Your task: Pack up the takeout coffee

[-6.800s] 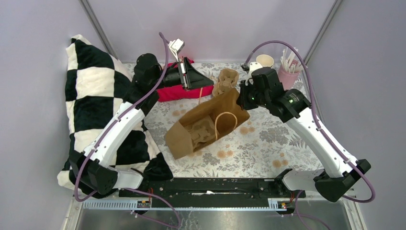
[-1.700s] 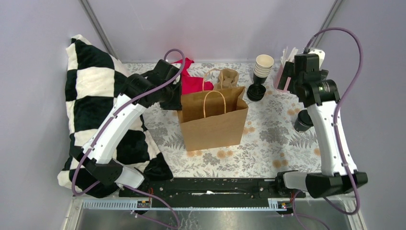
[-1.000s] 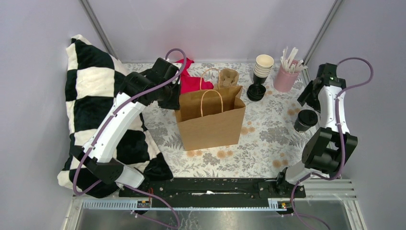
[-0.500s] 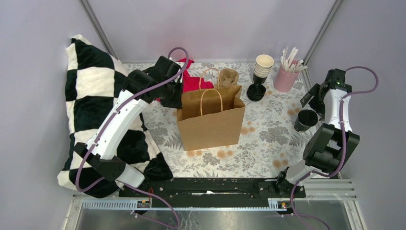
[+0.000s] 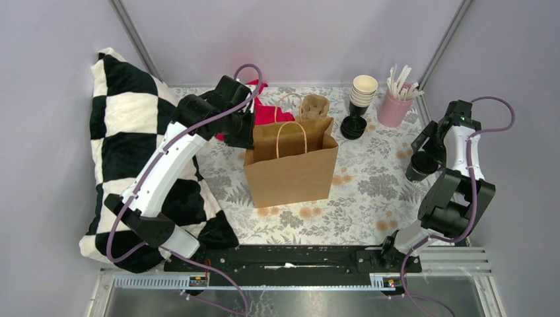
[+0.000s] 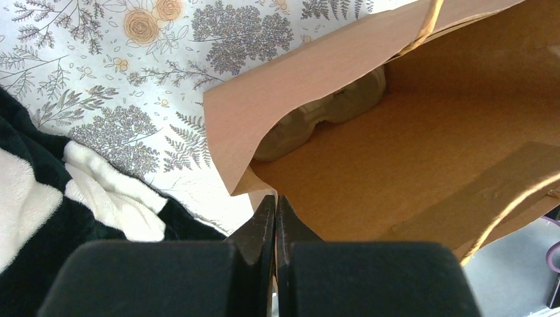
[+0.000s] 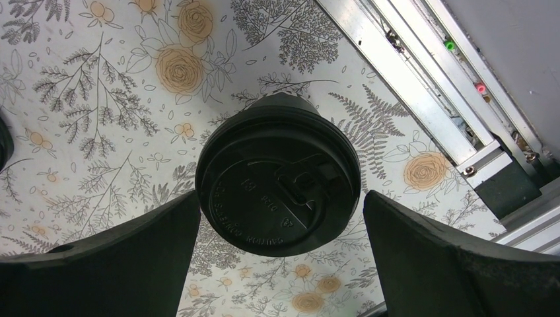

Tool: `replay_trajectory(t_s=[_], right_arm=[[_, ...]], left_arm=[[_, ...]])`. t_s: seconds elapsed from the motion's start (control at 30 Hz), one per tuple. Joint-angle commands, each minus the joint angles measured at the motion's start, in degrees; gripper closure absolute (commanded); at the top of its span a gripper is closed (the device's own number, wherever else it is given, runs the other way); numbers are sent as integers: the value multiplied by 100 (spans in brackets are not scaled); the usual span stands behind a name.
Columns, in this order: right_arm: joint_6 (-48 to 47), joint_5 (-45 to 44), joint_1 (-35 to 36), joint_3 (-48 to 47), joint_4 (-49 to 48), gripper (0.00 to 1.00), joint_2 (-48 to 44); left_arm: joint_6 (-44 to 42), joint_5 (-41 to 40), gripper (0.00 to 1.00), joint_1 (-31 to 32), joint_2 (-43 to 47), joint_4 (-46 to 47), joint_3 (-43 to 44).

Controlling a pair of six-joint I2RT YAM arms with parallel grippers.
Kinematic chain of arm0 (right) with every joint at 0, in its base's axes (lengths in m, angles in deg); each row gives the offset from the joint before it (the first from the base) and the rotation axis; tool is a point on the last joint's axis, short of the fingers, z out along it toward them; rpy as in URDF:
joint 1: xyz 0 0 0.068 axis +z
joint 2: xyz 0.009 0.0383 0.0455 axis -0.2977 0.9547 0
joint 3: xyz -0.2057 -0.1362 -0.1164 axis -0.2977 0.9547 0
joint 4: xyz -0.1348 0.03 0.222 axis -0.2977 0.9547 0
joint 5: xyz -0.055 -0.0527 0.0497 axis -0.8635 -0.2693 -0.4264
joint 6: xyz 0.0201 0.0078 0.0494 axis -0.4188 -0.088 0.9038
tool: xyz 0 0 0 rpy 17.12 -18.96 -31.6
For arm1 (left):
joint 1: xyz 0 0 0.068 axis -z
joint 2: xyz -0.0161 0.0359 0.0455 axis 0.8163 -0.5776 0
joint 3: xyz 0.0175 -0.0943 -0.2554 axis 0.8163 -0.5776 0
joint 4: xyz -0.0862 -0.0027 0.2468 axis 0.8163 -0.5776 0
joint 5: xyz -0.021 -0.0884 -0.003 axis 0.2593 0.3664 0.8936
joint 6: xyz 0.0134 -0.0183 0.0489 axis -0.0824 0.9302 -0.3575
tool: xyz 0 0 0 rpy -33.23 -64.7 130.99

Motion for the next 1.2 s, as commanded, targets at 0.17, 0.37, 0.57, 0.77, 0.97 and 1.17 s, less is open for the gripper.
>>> replay_trajectory(t_s=[0.17, 0.37, 0.57, 0.77, 0.97, 1.17], right_arm=[[-133, 34, -21, -16, -104, 0, -8], [-133, 72, -17, -43, -91, 1, 43], [-153, 119, -12, -22, -106, 9, 58], [-185, 49, -10, -160, -36, 6, 104], [-212, 39, -12, -337, 52, 5, 255], [-203, 89, -12, -298, 66, 12, 213]], left_arm=[[-26, 186, 100, -20, -102, -158, 97], [-26, 191, 100, -29, -111, -149, 97], [-26, 199, 100, -38, -119, -146, 81], [-35, 201, 100, -46, -111, -139, 75], [-43, 209, 100, -55, -102, -123, 71], [-52, 217, 100, -73, -93, -122, 71]])
